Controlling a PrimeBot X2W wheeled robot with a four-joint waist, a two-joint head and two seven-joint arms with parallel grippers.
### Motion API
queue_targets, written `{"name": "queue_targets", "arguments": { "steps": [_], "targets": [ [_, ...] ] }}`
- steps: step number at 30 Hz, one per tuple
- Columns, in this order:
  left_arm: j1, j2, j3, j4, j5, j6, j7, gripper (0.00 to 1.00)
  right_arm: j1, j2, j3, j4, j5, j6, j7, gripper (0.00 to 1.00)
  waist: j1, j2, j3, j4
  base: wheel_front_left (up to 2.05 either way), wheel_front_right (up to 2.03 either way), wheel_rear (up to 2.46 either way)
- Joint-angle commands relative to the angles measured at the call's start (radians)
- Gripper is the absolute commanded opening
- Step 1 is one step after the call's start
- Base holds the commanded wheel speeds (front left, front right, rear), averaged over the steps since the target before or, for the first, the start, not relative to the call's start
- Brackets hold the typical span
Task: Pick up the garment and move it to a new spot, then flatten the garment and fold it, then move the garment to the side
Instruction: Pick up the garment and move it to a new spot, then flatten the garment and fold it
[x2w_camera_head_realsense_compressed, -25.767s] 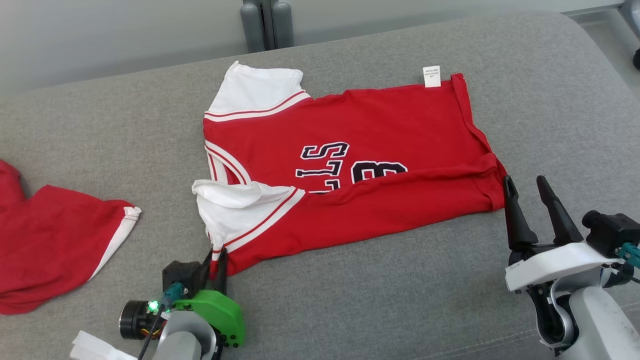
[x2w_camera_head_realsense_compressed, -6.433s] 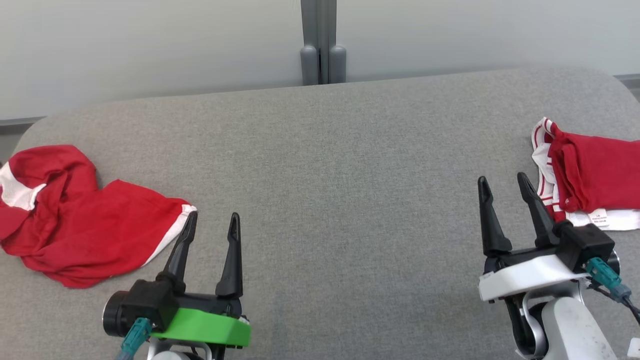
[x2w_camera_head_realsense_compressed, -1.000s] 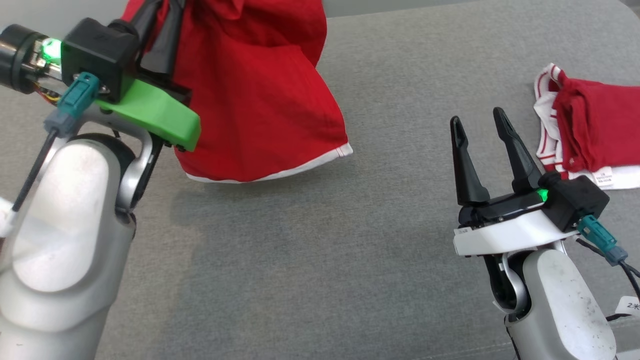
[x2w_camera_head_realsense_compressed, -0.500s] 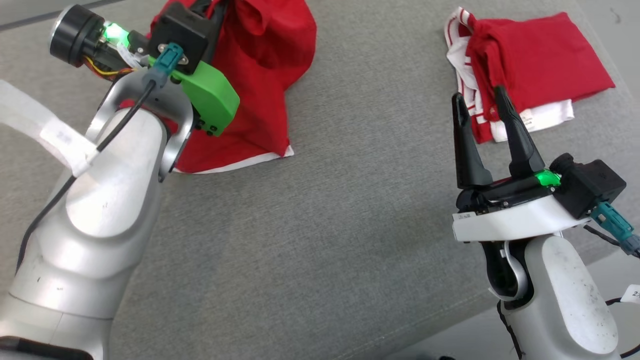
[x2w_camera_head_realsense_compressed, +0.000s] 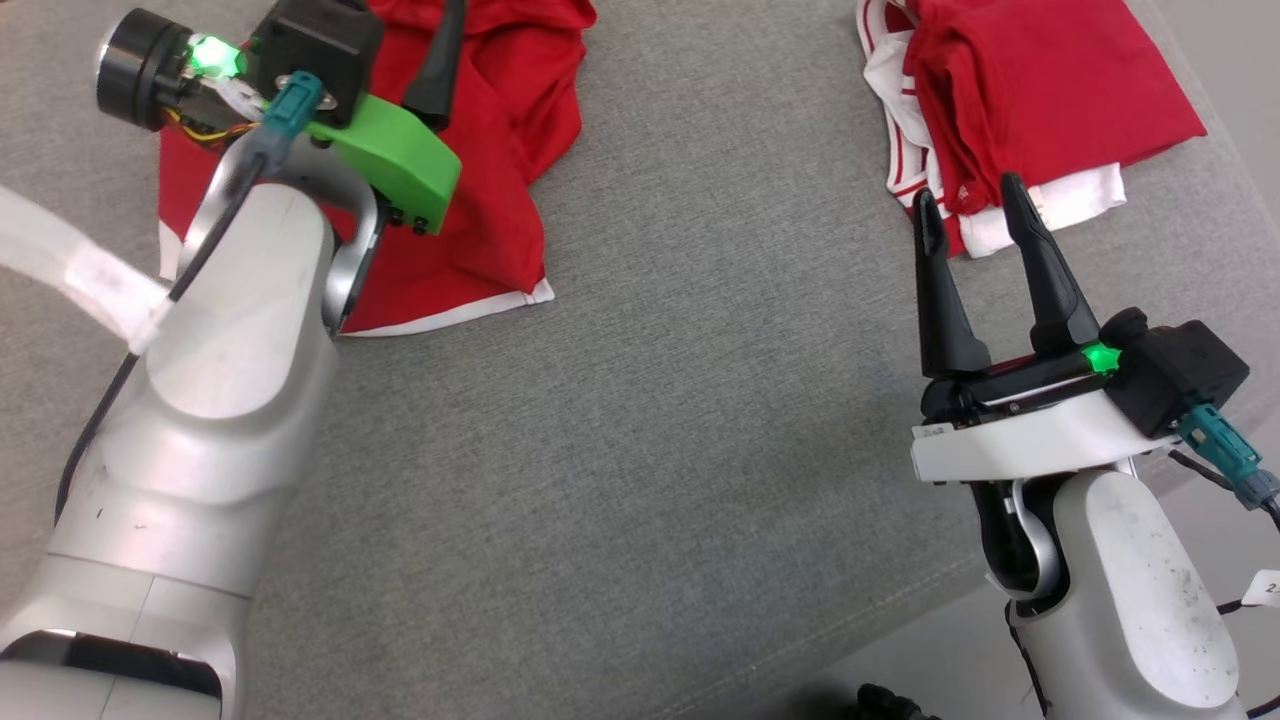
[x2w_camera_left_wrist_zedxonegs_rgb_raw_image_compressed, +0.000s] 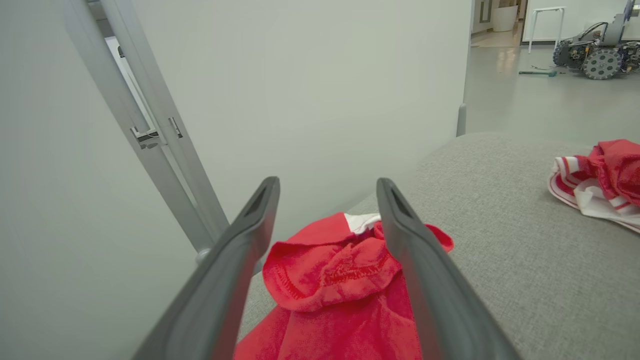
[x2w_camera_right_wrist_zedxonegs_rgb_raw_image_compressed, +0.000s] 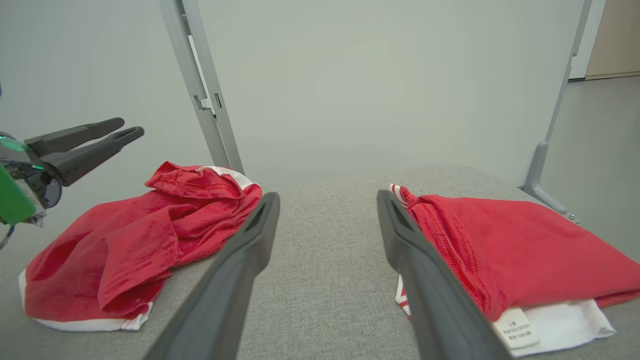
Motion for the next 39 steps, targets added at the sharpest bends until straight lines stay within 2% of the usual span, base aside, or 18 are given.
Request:
{"name": "queue_targets", "arguments": {
  "steps": [1,3,4,9,14,17,23,26,32,39],
  "targets": [
    [0.027,0.007,0.014,-0.006,-0.014,0.014,-0.02,1.0,0.005,-0.001,-0.003,0.007,-0.016,0.0,-0.003,1.0,0.0,-0.0001,-0.084,0.106,0.0,0.0,0.0],
    [0.049,0.026,0.041,-0.025,-0.032,0.028,-0.038,1.0,0.006,-0.001,0.006,0.016,-0.031,0.0,-0.003,1.0,0.0,-0.0001,-0.101,0.131,0.0,0.0,0.0],
    [0.068,0.018,0.048,-0.037,-0.047,0.029,-0.05,1.0,0.014,-0.003,-0.013,0.02,-0.049,0.0,-0.003,1.0,0.0,-0.0001,-0.12,0.166,0.0,0.0,0.0],
    [0.214,0.059,0.108,-0.14,-0.088,0.058,-0.072,1.0,0.046,-0.002,-0.021,0.048,-0.093,-0.001,-0.003,1.0,0.0,-0.0001,-0.186,0.266,0.0,0.0,0.0],
    [0.413,0.081,0.149,-0.279,-0.114,0.078,-0.076,1.0,0.075,-0.002,-0.023,0.08,-0.113,-0.001,-0.003,1.0,0.0,-0.0001,-0.237,0.324,0.0,0.0,0.0],
    [0.539,0.073,0.171,-0.364,-0.118,0.09,-0.076,1.0,0.094,-0.002,-0.03,0.094,-0.114,-0.001,-0.003,1.0,0.0,-0.0001,-0.263,0.346,0.0,0.0,0.0],
    [0.72,0.023,0.219,-0.475,-0.103,0.112,-0.076,1.0,0.124,-0.002,-0.028,0.111,-0.094,-0.001,-0.003,1.0,0.0,-0.0001,-0.295,0.359,0.0,0.0,0.0],
    [0.788,-0.021,0.247,-0.516,-0.096,0.111,-0.076,1.0,0.139,-0.002,-0.027,0.121,-0.078,-0.001,-0.003,1.0,0.0,-0.0001,-0.31,0.363,0.0,0.0,0.0],
    [0.873,-0.086,0.29,-0.565,-0.083,0.073,-0.076,1.0,0.155,-0.002,-0.02,0.141,-0.063,-0.001,-0.003,1.0,0.0,-0.0001,-0.325,0.372,0.0,0.0,0.0],
    [0.886,-0.115,0.32,-0.56,-0.047,0.034,-0.076,1.0,0.163,-0.002,-0.019,0.155,-0.063,-0.001,-0.003,1.0,0.0,-0.0001,-0.325,0.385,0.0,0.0,0.0]
  ]
}}
